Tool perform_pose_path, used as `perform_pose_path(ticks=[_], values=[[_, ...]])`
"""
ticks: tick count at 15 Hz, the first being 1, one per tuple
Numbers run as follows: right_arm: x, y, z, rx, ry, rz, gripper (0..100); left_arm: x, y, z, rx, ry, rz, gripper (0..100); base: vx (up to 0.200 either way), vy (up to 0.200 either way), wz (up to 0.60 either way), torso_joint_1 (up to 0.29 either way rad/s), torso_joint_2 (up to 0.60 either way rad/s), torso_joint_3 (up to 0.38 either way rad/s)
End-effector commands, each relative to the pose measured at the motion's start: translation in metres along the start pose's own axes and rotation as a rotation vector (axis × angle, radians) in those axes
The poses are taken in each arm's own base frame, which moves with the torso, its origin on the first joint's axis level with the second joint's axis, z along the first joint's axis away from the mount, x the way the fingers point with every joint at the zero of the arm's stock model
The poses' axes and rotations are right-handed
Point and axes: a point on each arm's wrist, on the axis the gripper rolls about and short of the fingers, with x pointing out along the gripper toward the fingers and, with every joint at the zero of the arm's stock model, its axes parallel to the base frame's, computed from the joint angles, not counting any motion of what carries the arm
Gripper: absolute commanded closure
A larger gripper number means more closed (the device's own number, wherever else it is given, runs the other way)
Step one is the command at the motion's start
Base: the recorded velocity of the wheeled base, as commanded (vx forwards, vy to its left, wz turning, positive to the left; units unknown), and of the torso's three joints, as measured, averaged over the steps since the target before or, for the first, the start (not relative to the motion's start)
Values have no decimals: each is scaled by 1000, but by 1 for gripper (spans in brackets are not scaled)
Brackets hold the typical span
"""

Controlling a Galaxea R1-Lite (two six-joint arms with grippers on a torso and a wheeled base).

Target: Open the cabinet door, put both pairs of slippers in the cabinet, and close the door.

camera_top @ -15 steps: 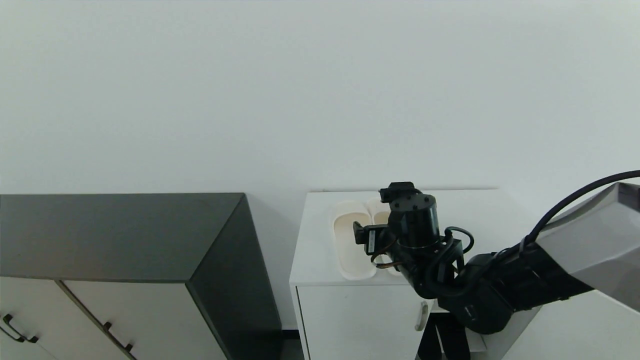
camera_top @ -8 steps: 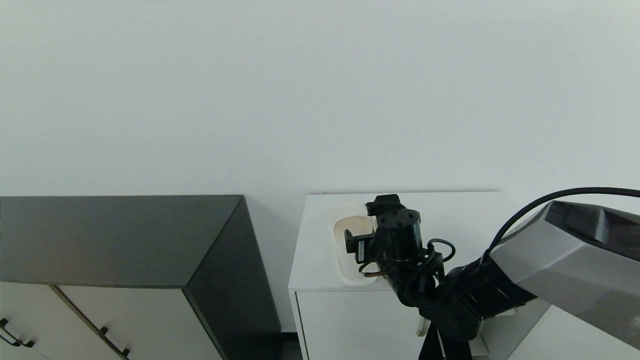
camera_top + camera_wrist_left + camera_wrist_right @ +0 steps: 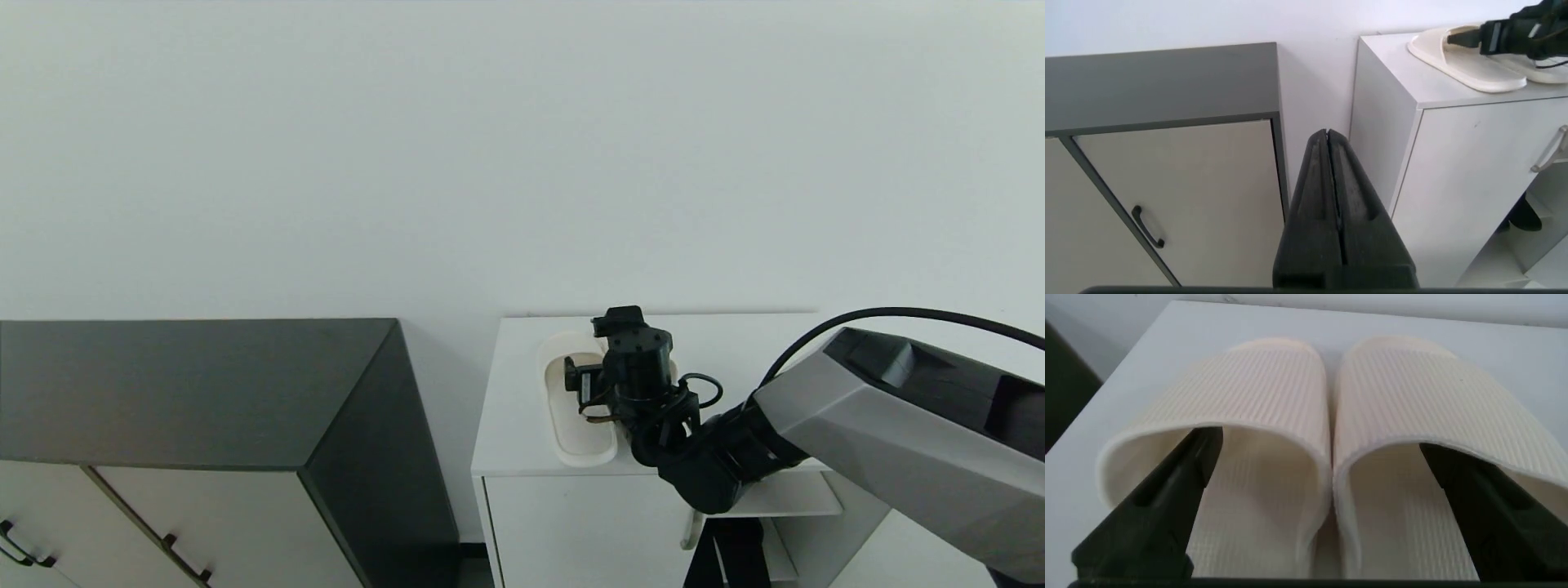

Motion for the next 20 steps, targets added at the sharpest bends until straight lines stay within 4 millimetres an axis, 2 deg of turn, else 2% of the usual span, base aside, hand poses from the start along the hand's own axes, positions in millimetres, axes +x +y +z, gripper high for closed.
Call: perform_pose_path(ticks=[1, 2, 6, 9, 12, 13, 15, 18, 20], values=[[7, -1, -6, -8, 10, -11, 0, 0, 0, 0, 0, 0, 0, 100, 0, 0, 0, 0, 0, 0], [9, -1, -5, -9, 12, -12, 100, 0, 0, 0, 0, 0, 0, 100, 0, 0, 0, 0, 0, 0], [10, -3, -3, -5, 6, -19, 100, 0, 0, 0, 0, 0, 0, 100, 0, 0, 0, 0, 0, 0], [3, -5, 8, 2, -8, -20, 100, 0, 0, 0, 0, 0, 0, 100, 0, 0, 0, 0, 0, 0], [-31, -13, 27, 0, -7, -2, 100, 0, 0, 0, 0, 0, 0, 100, 0, 0, 0, 0, 0, 0], [-47, -17, 32, -7, 4, 15, 100, 0, 0, 0, 0, 0, 0, 100, 0, 0, 0, 0, 0, 0], [-90, -28, 38, -22, 27, 71, 100, 0, 0, 0, 0, 0, 0, 100, 0, 0, 0, 0, 0, 0], [-153, -47, 43, -32, 60, 267, 100, 0, 0, 0, 0, 0, 0, 100, 0, 0, 0, 0, 0, 0], [-165, -51, 52, -23, 40, 310, 100, 0, 0, 0, -2, 0, 0, 100, 0, 0, 0, 0, 0, 0]])
